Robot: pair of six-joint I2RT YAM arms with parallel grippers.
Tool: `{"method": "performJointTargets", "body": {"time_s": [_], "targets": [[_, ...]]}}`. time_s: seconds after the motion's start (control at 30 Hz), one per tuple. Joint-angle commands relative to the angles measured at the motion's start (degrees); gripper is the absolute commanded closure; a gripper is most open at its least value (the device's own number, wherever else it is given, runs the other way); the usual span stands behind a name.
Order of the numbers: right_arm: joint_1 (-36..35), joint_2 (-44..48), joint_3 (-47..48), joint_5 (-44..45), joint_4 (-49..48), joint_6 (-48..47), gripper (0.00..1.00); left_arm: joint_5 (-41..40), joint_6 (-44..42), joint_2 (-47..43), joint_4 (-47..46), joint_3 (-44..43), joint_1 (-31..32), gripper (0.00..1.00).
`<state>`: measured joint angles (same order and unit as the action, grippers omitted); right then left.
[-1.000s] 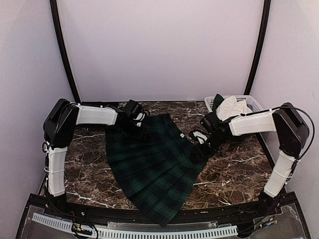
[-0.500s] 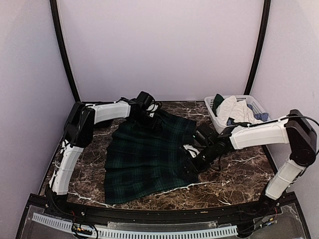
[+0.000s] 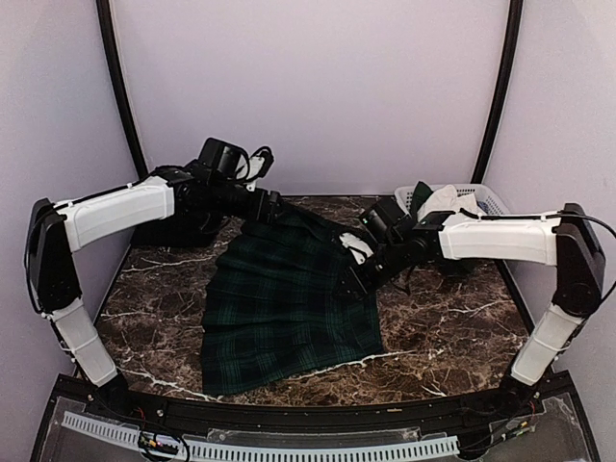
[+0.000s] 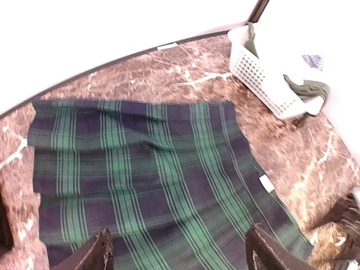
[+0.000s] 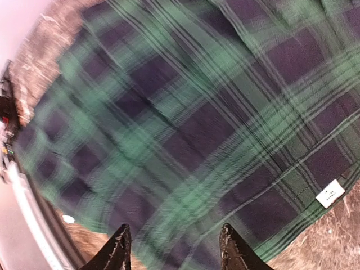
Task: Fold and stack the mixed laundry pile
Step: Adjust the flattened skirt at the center of the board.
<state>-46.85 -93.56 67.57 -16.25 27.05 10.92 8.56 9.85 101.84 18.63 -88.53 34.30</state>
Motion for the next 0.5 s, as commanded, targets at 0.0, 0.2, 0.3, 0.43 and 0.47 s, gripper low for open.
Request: {"method": "performJointTargets", "body": {"time_s": [0.0, 0.2, 0.3, 0.43, 0.47], "targets": [[2.31, -5.67, 1.11, -0.72, 0.73, -3.8, 0.51, 0.08, 3.3, -3.58, -1.75, 11.65, 2.88, 0.2], [4.42, -8.4, -4.03, -2.26, -0.53, -4.06, 0.56, -0.21, 5.86, -8.88, -4.06, 27.74, 6.46, 0.21], [4.51, -8.63, -7.34, -1.72, -0.31, -2.6, 0.58, -0.1, 7.34, -10.94, -5.08, 32.78, 6.64, 0.21], [4.44, -8.11, -11.88, -2.76, -0.52, -0.33, 0.6, -1.15, 9.28, -13.83, -4.98, 37.42, 6.7, 0.22], [4.35, -7.36, -12.65, -3.0, -0.65, 0.21, 0.6, -1.21, 9.56, -14.89, -4.86, 38.4, 6.72, 0.22]]}}
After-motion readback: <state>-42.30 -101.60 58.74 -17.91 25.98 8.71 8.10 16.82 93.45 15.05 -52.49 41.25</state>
